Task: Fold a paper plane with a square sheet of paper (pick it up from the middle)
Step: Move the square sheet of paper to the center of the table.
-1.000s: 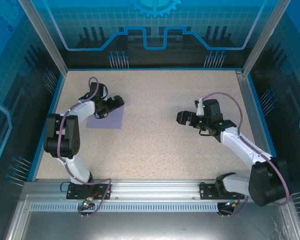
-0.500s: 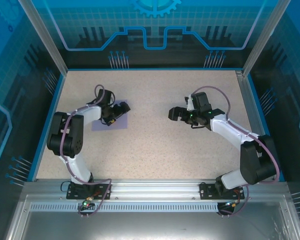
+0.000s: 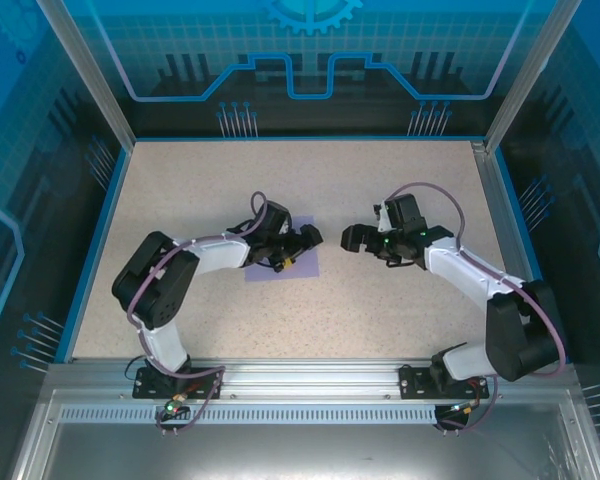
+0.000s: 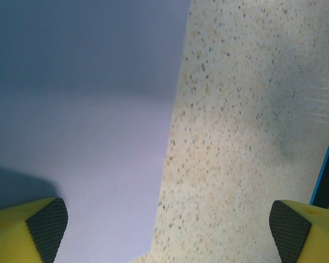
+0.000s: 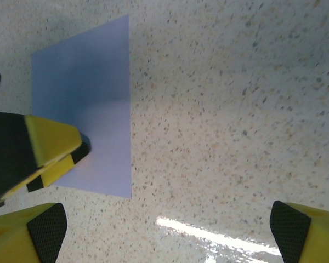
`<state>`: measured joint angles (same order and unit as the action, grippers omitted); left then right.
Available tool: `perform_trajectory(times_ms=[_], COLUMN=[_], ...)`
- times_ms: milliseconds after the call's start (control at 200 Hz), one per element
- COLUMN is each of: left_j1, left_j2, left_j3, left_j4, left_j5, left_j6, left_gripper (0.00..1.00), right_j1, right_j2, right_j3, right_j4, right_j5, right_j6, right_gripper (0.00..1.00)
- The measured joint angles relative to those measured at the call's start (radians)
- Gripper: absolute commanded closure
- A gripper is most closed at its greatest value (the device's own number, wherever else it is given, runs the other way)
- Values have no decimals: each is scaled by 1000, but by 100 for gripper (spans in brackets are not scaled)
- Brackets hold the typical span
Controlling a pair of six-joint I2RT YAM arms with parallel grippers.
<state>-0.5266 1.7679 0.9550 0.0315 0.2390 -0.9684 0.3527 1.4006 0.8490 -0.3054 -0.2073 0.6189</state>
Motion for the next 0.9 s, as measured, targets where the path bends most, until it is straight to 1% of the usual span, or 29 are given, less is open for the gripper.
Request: perform_trajectory(times_ms=[105,145,205,270,345,450,540,660,770,900], left_j1=[6,9,20,46,101,182,210,213,216,217], left_j2=[-139,-218,-357,-509,-684,-848,-932,-1000,-1038,-1047], left_j3=[-5,-9,-37,-96,-195,-315,-382,-429,-462,-487], left_j4=[-94,-129,-156,-163,-187,-247,-311,-360,-367,-355], left_j5=[-72,-115,-177,-227,-268,-299,-307,-304,-290,-246], left_j6=[28,45,67,86,105,126,142,160,164,167], left_gripper=[1,1,1,1,1,1,1,1,1,1], right_j1=[43,68,115,170,227,288,322,345,347,344], right_j2=[5,17,57,133,237,376,477,589,652,679], right_j3=[-3,0,27,91,190,340,454,570,620,623], right_j4=[8,18,22,27,26,20,1,-34,-76,-127], right_j5=[-23,-27,-31,-32,-31,-19,-1,20,45,81], right_j6=[23,32,47,60,66,77,85,103,120,127], right_gripper=[1,3,7,8,10,11,13,13,14,14])
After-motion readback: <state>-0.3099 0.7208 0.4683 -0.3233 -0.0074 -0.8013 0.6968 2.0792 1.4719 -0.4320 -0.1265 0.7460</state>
